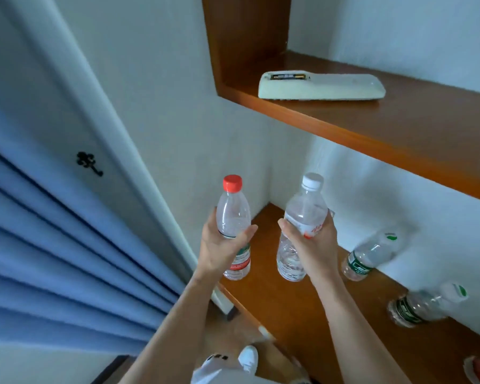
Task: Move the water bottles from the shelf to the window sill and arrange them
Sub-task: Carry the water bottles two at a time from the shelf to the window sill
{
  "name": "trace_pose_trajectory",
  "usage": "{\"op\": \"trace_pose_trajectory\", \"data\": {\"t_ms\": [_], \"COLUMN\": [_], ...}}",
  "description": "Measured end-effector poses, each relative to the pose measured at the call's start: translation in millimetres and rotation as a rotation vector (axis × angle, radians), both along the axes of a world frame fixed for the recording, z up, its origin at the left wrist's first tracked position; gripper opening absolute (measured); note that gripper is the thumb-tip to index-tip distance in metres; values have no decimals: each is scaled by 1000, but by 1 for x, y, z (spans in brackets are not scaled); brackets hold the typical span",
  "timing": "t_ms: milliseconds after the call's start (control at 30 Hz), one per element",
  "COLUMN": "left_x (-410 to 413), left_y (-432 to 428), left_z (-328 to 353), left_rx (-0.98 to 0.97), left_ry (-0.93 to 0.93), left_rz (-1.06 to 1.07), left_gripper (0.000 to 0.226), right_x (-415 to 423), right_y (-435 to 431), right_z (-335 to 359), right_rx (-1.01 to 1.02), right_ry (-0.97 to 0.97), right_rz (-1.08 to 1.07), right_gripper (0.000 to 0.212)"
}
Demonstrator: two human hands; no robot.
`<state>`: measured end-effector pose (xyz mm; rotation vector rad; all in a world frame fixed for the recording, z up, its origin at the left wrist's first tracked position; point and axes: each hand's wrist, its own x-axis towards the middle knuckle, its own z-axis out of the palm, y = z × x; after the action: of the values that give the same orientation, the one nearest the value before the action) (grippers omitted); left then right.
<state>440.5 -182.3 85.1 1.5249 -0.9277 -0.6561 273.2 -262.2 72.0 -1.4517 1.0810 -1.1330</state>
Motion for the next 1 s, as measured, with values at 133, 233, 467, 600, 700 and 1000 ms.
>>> {"op": "trace_pose_trajectory", "data": {"t_ms": [133,233,467,600,700,1000], "left_x": [11,15,18,16,10,17], "left_y": [65,120,256,334,389,533], "left_z": [2,-3,0,2,1,-14], "left_rx": [-20,-18,9,15,18,98], "left_ry": [-50,-48,-15,-10,4,-35], "left_rz": [200,381,798,1038,1189,1495], "left_gripper": [57,52,51,57,58,46], "right_x": [27,51,117,153,175,244], "right_y": [34,67,162,224,273,426], "right_z": [-2,-4,-2,1,2,-2], "right_rx": [-40,-58,-21,-18,-16,-71], "right_ry": [4,-19,-26,5,27,42], "right_rz": [236,417,838,1010,1143,1425], "right_gripper": [55,52,60,54,58,65]}}
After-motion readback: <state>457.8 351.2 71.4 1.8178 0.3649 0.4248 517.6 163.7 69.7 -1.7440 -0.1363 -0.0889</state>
